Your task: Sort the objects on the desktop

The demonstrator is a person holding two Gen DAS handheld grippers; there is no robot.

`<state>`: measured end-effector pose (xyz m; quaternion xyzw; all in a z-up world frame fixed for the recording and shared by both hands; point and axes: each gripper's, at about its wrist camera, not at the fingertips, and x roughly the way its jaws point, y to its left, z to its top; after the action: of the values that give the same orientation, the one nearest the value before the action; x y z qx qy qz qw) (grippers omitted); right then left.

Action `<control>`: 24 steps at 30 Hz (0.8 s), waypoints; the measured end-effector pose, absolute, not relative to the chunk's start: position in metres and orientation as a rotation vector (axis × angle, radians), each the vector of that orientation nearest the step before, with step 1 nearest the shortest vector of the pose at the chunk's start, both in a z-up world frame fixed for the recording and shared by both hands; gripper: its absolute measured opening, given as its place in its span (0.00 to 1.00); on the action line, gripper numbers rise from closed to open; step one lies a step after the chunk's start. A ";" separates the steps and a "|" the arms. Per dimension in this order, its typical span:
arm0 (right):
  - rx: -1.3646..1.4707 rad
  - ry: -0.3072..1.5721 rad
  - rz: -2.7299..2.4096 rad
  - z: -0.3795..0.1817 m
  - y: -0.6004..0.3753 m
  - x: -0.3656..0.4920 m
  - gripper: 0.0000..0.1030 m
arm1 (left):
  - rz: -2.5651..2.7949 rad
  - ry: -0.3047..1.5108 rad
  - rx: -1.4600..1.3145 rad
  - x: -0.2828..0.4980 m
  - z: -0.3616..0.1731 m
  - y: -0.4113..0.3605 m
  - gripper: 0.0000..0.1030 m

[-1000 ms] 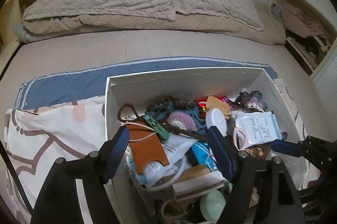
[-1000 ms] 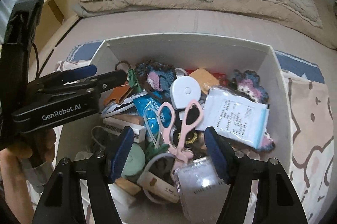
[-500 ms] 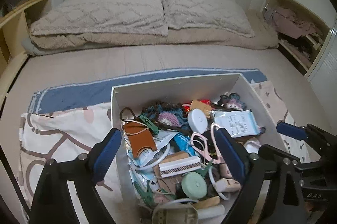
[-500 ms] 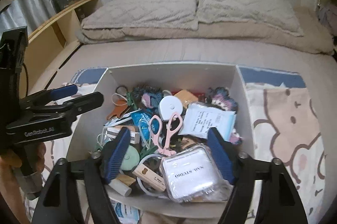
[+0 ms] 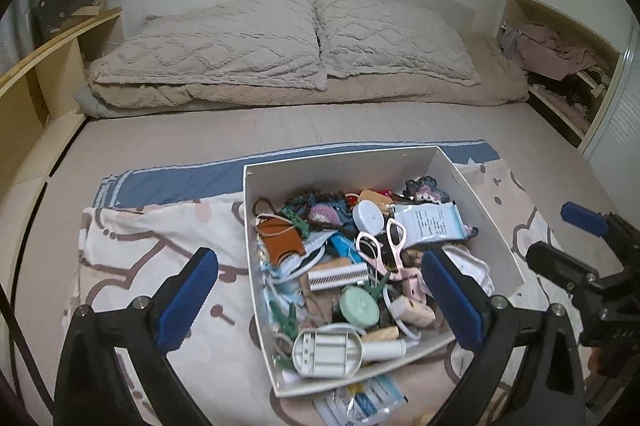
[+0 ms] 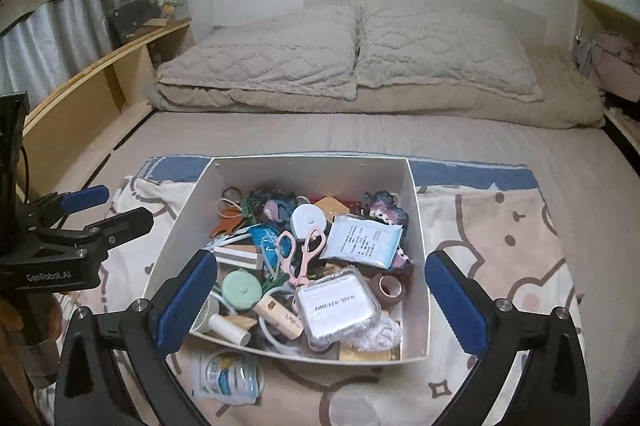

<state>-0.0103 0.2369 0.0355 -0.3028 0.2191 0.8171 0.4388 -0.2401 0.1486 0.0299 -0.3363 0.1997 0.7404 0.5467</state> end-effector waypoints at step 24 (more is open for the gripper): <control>-0.658 0.359 2.048 0.092 0.151 0.040 1.00 | 1.856 0.399 -0.712 -0.181 0.101 0.062 0.99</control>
<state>0.0404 0.1506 0.0918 -0.2677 0.1458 0.8329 0.4620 -0.1812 0.0624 0.1010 -0.2980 0.1669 0.7771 0.5286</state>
